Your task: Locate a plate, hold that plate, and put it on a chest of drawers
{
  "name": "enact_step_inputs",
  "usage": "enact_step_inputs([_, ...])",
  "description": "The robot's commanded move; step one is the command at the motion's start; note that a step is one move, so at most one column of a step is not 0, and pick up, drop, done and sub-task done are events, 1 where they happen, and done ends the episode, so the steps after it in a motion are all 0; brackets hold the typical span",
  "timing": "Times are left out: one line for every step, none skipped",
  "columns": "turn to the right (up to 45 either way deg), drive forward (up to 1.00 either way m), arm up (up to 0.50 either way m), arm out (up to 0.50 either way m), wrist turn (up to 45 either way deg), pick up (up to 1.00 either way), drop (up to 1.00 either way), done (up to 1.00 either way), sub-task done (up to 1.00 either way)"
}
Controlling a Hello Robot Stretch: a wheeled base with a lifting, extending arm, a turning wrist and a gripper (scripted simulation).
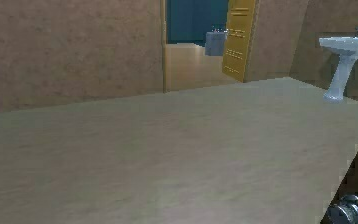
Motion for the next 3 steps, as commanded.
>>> enact_step_inputs([0.0, 0.80, 0.00, 0.00, 0.0, 0.00, 0.00, 0.00, 0.00])
enact_step_inputs([6.0, 0.00, 0.00, 0.00, 0.0, 0.00, 0.00, 0.00, 0.00])
enact_step_inputs([0.0, 0.10, 0.00, 0.00, 0.0, 0.00, 0.00, 0.00, 0.00])
